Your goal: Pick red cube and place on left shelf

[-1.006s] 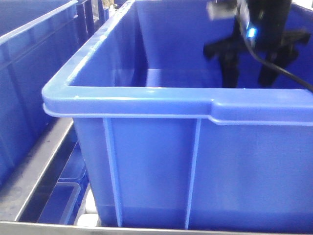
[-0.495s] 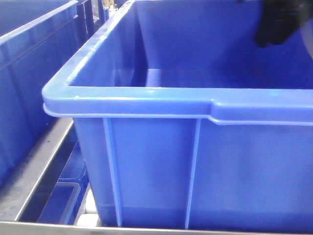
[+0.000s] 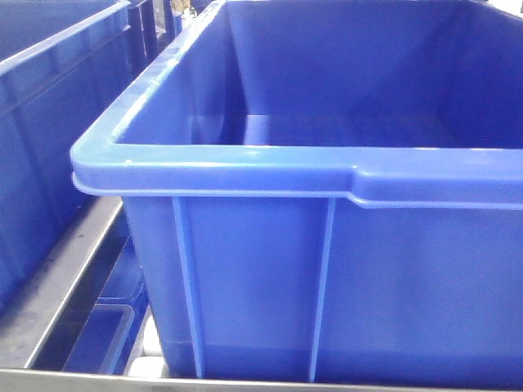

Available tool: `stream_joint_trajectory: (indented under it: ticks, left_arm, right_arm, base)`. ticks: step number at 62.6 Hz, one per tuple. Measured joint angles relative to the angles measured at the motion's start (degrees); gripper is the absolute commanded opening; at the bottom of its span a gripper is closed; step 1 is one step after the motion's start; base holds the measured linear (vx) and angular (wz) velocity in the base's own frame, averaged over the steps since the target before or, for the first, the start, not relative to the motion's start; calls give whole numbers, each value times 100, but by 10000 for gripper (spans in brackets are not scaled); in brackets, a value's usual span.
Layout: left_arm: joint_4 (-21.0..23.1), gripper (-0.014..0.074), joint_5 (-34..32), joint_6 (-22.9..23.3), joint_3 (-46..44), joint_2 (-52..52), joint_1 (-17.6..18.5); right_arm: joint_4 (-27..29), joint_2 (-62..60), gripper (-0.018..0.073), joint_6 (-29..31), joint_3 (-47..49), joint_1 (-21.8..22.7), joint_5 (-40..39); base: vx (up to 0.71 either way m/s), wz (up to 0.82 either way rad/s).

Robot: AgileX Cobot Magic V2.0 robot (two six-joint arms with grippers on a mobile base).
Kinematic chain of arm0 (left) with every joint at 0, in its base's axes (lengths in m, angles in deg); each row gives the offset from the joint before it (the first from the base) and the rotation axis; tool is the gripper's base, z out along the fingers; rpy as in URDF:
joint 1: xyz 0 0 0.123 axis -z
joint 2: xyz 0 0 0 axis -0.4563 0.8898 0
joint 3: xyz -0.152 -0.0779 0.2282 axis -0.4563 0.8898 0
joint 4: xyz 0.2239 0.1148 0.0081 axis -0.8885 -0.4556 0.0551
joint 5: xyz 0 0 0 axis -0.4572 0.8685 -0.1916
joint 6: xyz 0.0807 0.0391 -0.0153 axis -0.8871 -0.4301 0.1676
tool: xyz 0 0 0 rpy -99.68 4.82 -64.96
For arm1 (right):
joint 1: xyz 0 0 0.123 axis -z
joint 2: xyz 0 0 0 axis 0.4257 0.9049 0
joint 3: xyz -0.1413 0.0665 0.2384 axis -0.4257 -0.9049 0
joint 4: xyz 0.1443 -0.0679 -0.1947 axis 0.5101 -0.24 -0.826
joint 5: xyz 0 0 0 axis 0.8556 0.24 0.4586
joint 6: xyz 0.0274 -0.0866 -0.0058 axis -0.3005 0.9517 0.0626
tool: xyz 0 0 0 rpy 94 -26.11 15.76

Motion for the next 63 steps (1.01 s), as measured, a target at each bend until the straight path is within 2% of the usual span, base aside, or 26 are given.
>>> stream_joint_trajectory:
  ticks: [19,28,63]
  left_arm:
    - [0,101,12,0,0,0,0]
    - [0,101,12,0,0,0,0]
    - [0,101,12,0,0,0,0]
  right_arm:
    - [-48,-2242,45,0,-672,0,-120]
    - [-48,-2826,45,0,-698,0,-67]
    - [-48,-2967,45,0,-703,0,16]
  base:
    - [0,0]
    - [0,0]
    - [0,0]
